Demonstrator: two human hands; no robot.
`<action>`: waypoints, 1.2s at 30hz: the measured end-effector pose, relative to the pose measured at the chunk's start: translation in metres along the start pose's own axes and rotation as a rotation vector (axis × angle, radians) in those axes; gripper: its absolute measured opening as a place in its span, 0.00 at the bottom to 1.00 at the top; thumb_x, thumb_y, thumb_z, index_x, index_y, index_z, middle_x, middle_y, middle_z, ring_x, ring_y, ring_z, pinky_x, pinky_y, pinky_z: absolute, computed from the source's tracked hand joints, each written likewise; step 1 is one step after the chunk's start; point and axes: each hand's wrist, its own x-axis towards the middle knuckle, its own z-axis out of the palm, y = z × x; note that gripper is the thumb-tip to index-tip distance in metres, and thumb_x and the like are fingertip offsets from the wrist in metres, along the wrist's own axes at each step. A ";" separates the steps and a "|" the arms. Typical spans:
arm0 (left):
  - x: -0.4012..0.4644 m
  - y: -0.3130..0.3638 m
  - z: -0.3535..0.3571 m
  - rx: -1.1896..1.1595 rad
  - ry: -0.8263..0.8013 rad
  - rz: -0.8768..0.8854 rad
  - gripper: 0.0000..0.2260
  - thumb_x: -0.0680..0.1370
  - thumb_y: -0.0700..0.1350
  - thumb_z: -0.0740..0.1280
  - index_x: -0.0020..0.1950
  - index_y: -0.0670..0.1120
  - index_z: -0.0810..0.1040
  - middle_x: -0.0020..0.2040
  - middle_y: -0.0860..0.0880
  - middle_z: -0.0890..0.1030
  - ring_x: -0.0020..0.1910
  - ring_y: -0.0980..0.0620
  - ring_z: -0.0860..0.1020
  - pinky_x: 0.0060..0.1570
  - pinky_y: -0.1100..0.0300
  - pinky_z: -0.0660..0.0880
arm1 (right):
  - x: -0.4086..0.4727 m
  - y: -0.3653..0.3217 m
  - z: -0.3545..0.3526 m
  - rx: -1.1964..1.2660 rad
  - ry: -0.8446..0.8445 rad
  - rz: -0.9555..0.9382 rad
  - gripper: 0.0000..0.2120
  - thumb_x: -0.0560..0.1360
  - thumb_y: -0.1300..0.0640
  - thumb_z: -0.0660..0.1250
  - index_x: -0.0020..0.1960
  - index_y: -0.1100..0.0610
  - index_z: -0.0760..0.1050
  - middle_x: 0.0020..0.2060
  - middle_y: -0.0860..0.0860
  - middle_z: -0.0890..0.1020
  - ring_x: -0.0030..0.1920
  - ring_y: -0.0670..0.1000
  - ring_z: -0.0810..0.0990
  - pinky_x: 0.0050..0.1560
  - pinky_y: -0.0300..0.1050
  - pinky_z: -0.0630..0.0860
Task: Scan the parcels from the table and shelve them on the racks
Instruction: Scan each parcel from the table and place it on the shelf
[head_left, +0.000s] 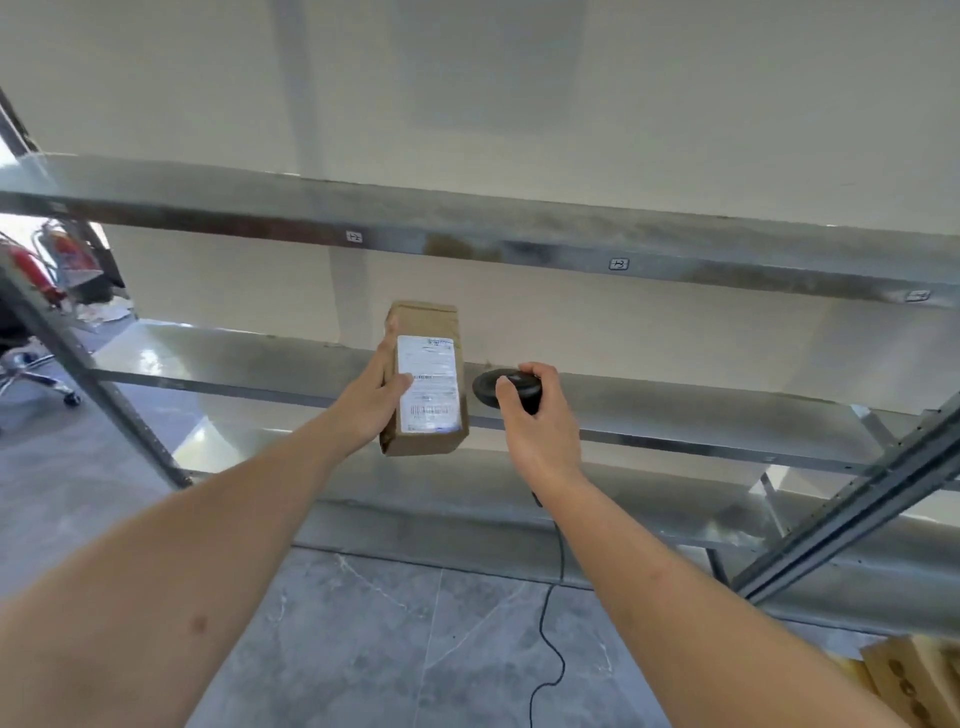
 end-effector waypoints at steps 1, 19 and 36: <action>-0.003 -0.006 -0.010 -0.014 0.007 -0.020 0.33 0.88 0.47 0.56 0.78 0.78 0.41 0.77 0.59 0.71 0.73 0.51 0.74 0.77 0.44 0.68 | 0.000 -0.003 0.011 -0.004 -0.009 0.000 0.16 0.81 0.39 0.65 0.67 0.38 0.70 0.54 0.39 0.81 0.59 0.51 0.79 0.66 0.57 0.76; -0.005 -0.134 -0.257 -0.123 -0.022 -0.137 0.31 0.88 0.40 0.54 0.83 0.69 0.48 0.77 0.53 0.72 0.73 0.49 0.74 0.75 0.44 0.70 | 0.001 -0.075 0.283 -0.070 -0.046 -0.021 0.16 0.83 0.41 0.64 0.69 0.42 0.69 0.55 0.44 0.81 0.56 0.52 0.80 0.58 0.51 0.77; 0.076 -0.253 -0.415 -0.269 0.110 -0.334 0.31 0.88 0.37 0.53 0.85 0.62 0.48 0.73 0.49 0.72 0.69 0.46 0.75 0.58 0.57 0.80 | 0.100 -0.094 0.508 -0.071 -0.221 0.013 0.11 0.83 0.43 0.64 0.63 0.44 0.68 0.48 0.38 0.77 0.52 0.48 0.79 0.53 0.48 0.75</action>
